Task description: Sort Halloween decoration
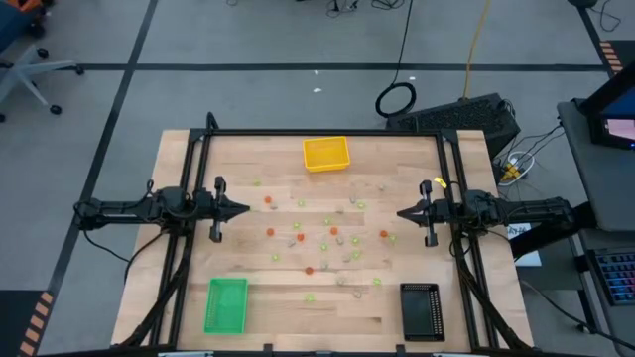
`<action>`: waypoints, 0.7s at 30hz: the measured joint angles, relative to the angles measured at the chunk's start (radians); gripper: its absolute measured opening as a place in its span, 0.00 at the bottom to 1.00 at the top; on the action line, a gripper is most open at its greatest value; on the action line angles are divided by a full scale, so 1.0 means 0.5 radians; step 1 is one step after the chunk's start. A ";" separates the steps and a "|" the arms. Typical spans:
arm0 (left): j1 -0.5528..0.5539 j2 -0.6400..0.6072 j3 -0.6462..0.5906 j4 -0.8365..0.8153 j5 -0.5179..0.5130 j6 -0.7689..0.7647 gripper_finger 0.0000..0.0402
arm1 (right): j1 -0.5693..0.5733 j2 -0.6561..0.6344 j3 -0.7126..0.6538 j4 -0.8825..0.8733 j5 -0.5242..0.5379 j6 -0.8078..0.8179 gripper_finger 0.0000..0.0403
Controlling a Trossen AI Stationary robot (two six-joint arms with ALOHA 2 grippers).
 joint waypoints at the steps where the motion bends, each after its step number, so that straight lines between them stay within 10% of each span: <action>1: 0.000 0.000 -0.001 0.000 0.000 -0.001 0.00 | 0.000 0.000 0.000 0.003 -0.001 0.000 0.00; 21: 0.000 -0.001 0.000 0.001 0.001 -0.001 0.00 | 0.006 0.128 0.272 -0.028 -0.156 0.195 0.00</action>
